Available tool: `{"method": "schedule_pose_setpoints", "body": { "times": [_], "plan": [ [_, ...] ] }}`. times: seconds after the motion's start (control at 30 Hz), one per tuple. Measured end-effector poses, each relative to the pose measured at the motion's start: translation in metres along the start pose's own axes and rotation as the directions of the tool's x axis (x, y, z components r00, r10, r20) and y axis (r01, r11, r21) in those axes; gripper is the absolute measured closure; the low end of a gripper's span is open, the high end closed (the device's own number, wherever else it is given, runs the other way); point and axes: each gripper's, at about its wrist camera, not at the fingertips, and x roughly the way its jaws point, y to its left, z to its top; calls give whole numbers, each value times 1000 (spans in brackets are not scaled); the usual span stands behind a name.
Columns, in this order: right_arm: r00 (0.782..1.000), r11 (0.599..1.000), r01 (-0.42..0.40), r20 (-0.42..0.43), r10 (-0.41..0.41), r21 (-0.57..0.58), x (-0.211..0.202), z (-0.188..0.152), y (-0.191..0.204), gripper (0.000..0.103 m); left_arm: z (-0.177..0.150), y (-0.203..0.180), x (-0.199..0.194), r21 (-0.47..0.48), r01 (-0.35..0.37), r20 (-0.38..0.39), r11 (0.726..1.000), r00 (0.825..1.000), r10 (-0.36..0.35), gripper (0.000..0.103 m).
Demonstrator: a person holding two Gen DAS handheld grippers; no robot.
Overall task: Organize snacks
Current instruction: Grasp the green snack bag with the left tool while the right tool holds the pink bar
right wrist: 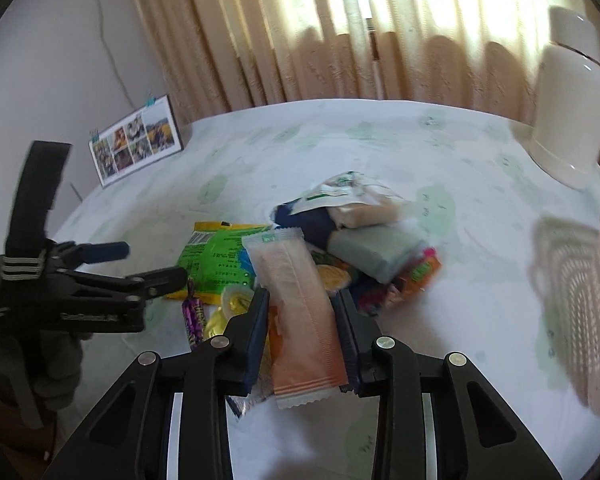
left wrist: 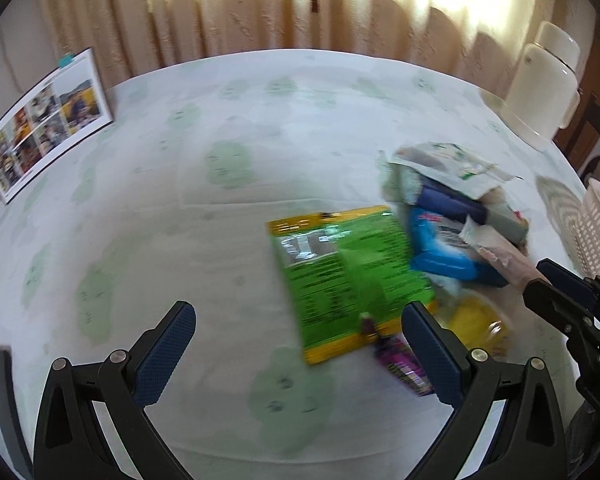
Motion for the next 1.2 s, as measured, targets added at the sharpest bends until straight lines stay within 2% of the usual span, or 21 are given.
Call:
{"method": "schedule_pose_setpoints", "body": {
  "times": [0.1,0.23,0.47,0.6,0.63,0.7,0.8,0.83,0.93,0.97,1.07,1.13,1.2],
  "plan": [
    [1000,999,-15,13,15,28,-6,-2,-8,69,5,-15,7,26,9,-15,1000,1000,-9,1],
    [999,998,-31,13,30,46,-7,-4,-14,69,11,-25,21,13,39,-55,999,998,-39,1],
    [1000,999,-19,8,18,36,-2,-8,-15,69,17,-26,38,-15,24,-92,1000,995,-25,2],
    [1000,999,-13,-12,13,43,3,-11,-16,68,14,-23,33,-13,28,-66,1000,997,-29,16],
    [1000,999,-12,-15,12,44,4,-11,-16,68,13,-21,31,-21,34,-59,999,998,-35,22],
    [1000,999,-12,-21,13,46,6,-12,-17,67,15,-13,27,-34,26,-42,999,999,-28,43],
    [999,998,-14,-36,16,57,9,-13,-19,61,17,1,21,-76,58,-26,995,998,-60,58],
    [999,998,-13,-39,16,62,10,-13,-20,60,17,6,20,-88,73,-23,993,997,-76,59],
    [998,998,-10,-54,13,69,14,-15,-21,57,17,9,21,-111,81,-30,991,996,-85,56],
    [998,998,-9,-58,13,69,15,-15,-21,57,17,8,21,-116,78,-30,990,996,-82,52],
    [998,998,-3,-63,7,57,16,-15,-18,56,17,4,24,-116,59,-34,991,997,-63,26],
    [998,999,1,-65,2,46,16,-16,-17,56,16,2,27,-110,58,-43,992,997,-63,23],
    [998,999,4,-67,-2,40,17,-16,-16,56,15,-3,29,-94,45,-47,995,998,-50,15]
  ]
}}
